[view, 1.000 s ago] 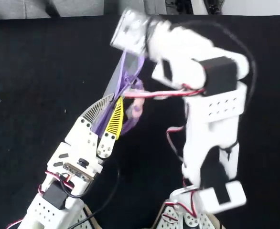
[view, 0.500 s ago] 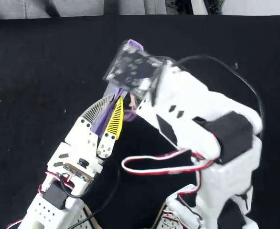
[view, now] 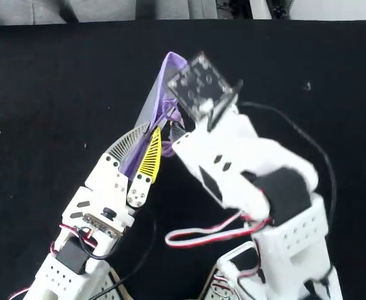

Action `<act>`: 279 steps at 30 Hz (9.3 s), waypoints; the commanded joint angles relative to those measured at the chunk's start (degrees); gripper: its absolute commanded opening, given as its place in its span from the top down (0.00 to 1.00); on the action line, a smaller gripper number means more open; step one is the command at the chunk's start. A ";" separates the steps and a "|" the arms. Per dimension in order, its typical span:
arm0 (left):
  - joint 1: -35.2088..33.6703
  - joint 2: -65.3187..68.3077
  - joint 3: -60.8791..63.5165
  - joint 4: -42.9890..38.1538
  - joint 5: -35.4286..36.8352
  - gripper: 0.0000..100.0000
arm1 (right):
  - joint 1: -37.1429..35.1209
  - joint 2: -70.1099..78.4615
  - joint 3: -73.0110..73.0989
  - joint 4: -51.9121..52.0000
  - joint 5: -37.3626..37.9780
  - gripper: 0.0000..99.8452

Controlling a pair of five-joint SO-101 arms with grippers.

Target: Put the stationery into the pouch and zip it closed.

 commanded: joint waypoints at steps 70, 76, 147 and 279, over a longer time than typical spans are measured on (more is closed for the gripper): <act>-0.31 0.26 1.10 -0.18 0.62 0.97 | -4.04 -30.46 51.56 -50.37 -0.62 0.87; -0.22 0.26 1.10 -0.09 0.62 0.97 | -2.73 -30.46 51.56 -50.64 -0.62 0.88; -0.40 0.26 2.33 -0.44 0.62 0.97 | -2.29 -36.97 61.67 -51.96 -5.01 0.87; -5.41 0.26 2.59 -0.35 4.57 0.97 | 13.36 -9.71 57.54 -77.10 5.19 0.78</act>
